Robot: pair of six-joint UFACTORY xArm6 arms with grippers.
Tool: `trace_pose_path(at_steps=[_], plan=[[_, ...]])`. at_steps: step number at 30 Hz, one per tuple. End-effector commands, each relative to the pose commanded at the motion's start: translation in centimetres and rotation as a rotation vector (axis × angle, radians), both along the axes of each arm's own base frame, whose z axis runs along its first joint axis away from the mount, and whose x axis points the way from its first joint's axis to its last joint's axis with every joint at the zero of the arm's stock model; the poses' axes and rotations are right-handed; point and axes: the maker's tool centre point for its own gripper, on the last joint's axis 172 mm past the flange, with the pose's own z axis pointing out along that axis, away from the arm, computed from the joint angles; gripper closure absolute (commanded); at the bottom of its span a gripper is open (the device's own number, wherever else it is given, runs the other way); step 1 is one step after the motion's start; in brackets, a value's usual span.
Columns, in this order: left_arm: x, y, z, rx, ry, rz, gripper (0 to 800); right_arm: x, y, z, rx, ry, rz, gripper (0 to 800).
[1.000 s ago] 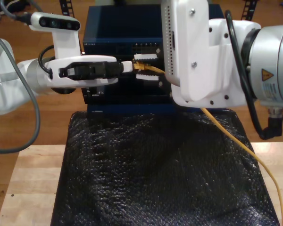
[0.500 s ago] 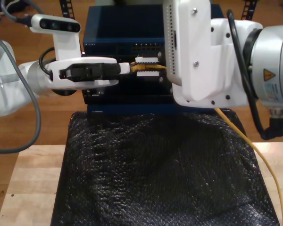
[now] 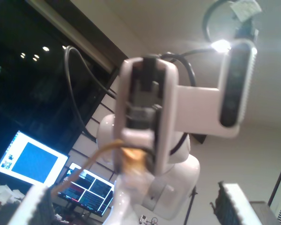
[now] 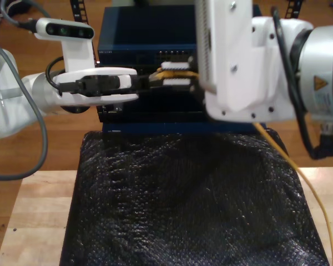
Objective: Grab the cable and plug it in
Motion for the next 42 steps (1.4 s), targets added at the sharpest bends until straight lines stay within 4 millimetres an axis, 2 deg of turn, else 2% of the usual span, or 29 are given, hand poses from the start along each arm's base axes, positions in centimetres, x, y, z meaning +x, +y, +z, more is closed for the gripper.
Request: trace_pose_path(at_steps=[4,10,14,20,24,29,35,42], plan=[[2.3,-0.5,-0.8,0.041,0.002,0.089,2,2.5,-3.3,1.0,0.048,0.057,-0.124,800],[6.7,1.3,-2.4,0.122,-0.009,0.264,1,4.7,-6.7,-1.0,0.015,0.165,-0.207,800],[8.0,2.7,-3.9,0.215,-0.049,0.327,1,5.4,-9.7,-3.6,-0.011,0.266,-0.269,800],[9.9,6.1,-8.1,0.463,-0.103,0.403,0,6.7,-15.6,-8.5,-0.049,0.421,-0.388,800],[9.4,7.8,-10.3,0.599,-0.141,0.418,0,6.3,-16.4,-11.2,-0.076,0.510,-0.388,800],[9.0,10.2,-13.3,0.746,-0.252,0.437,0,6.7,-17.5,-13.8,-0.164,0.547,-0.397,800],[6.6,12.6,-15.6,0.909,-0.381,0.371,0,6.0,-17.4,-16.7,-0.180,0.659,-0.408,800],[5.3,19.9,-17.1,1.049,-0.474,0.435,0,5.9,-18.3,-19.3,-0.232,0.721,-0.447,800]])
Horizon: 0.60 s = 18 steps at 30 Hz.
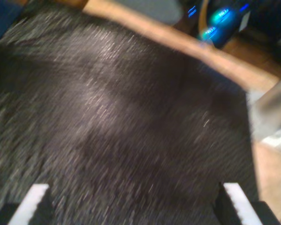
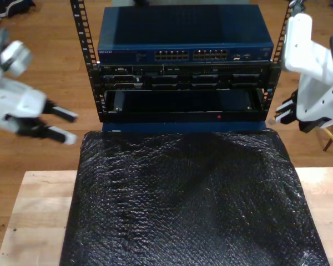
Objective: Grab the cable and plug it in
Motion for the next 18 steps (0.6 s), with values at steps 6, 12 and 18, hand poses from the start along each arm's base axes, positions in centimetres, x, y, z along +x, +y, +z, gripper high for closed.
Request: trace_pose_path(at_steps=[6,12,18], plan=[[-3.5,7.0,-2.3,0.131,-0.026,-0.013,0,-0.9,1.4,-2.1,-0.045,0.059,0.039,800],[-8.7,12.4,-5.6,0.196,-0.035,-0.066,0,-2.5,4.5,-5.5,-0.075,0.134,0.091,800],[-13.6,17.5,-7.4,0.282,-0.061,-0.161,1,-2.9,6.4,-8.9,-0.197,0.164,0.122,800]])
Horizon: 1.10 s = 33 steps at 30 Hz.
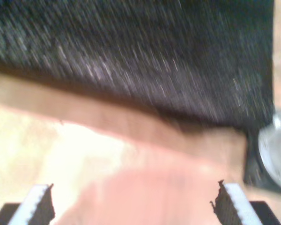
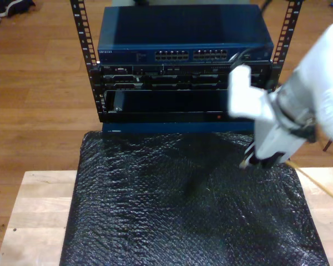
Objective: Grab the cable and plug it in
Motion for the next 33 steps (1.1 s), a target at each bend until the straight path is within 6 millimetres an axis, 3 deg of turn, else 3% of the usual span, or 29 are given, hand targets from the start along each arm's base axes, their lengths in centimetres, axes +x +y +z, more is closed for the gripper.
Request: trace_pose_path(at_steps=[8,13,17,20,24,33], plan=[[-5.2,3.9,-0.9,0.028,-0.106,-0.180,0,0.2,1.0,-1.4,-0.018,0.024,-0.002,800],[-9.1,4.6,-2.3,0.004,-0.121,-0.260,0,0.5,1.1,-1.5,-0.021,0.030,-0.004,800],[-11.5,4.7,-2.3,0.007,-0.154,-0.285,0,1.1,1.3,-1.1,-0.018,0.023,-0.005,800],[-13.8,3.8,-2.7,0.002,-0.159,-0.318,0,1.5,1.5,-0.9,-0.014,0.019,-0.011,800],[-16.7,1.2,-4.2,-0.051,-0.172,-0.354,0,1.9,1.7,-0.7,-0.013,0.017,-0.011,800],[-20.0,-3.8,-6.6,-0.142,-0.145,-0.400,0,1.8,1.5,-0.7,-0.016,0.020,-0.010,800]])
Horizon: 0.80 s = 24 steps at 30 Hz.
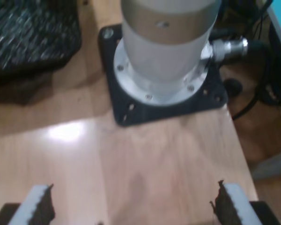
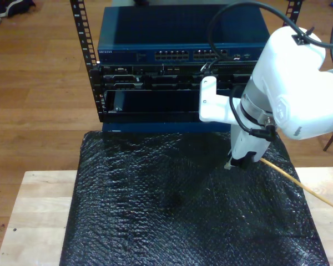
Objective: Grab the cable and plug it in
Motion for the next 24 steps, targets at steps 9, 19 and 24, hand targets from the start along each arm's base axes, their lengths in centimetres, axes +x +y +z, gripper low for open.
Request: trace_pose_path(at_steps=[9,19,24], plan=[[-1.0,-2.5,-4.7,0.049,-0.007,-0.004,0,0.2,0.1,0.2,0.003,-0.007,0.001,800],[-2.4,-3.8,-7.2,0.049,-0.024,0.054,0,0.9,0.5,-1.8,-0.013,0.034,0.004,800],[-2.4,-4.1,-7.7,0.044,-0.048,0.033,0,1.4,0.7,-2.7,-0.010,0.031,0.001,800]])
